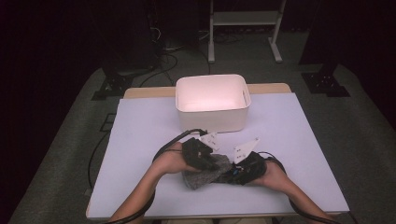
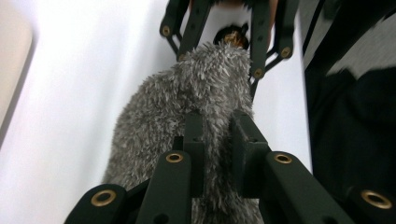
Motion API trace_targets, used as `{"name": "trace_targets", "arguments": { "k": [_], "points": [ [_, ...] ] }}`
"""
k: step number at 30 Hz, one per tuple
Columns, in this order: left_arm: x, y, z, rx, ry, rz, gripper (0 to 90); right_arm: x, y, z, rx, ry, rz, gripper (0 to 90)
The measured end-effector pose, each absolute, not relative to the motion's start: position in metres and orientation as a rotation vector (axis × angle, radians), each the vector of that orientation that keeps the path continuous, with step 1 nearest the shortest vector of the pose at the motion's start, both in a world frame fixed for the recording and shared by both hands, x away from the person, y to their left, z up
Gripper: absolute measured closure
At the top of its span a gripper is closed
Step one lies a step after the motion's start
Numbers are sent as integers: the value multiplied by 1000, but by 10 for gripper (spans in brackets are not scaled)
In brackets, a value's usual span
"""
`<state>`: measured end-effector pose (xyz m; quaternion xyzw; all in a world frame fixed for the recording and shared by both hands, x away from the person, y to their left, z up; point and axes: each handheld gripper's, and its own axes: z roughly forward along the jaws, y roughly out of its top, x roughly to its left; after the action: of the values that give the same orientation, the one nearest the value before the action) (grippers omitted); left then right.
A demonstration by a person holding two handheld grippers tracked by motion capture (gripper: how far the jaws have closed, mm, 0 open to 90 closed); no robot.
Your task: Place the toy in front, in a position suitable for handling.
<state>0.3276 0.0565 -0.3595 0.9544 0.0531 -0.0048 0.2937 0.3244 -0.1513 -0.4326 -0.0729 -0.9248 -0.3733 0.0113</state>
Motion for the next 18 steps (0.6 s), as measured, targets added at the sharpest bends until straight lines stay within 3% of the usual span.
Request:
{"name": "trace_targets", "arguments": {
  "k": [5,8,15,18],
  "points": [
    [325,70,-368,2524,178,-27,783,325,-140,-440,-230,-2867,-1155,540],
    [325,71,-369,2522,184,-26,782,322,-145,-438,-273,-2862,-1152,431],
    [328,65,-368,2505,218,-32,758,314,-183,-437,-375,-2865,-1195,467],
    [327,55,-368,2505,179,-35,783,312,-188,-437,-367,-2876,-1218,571]
  ]
}}
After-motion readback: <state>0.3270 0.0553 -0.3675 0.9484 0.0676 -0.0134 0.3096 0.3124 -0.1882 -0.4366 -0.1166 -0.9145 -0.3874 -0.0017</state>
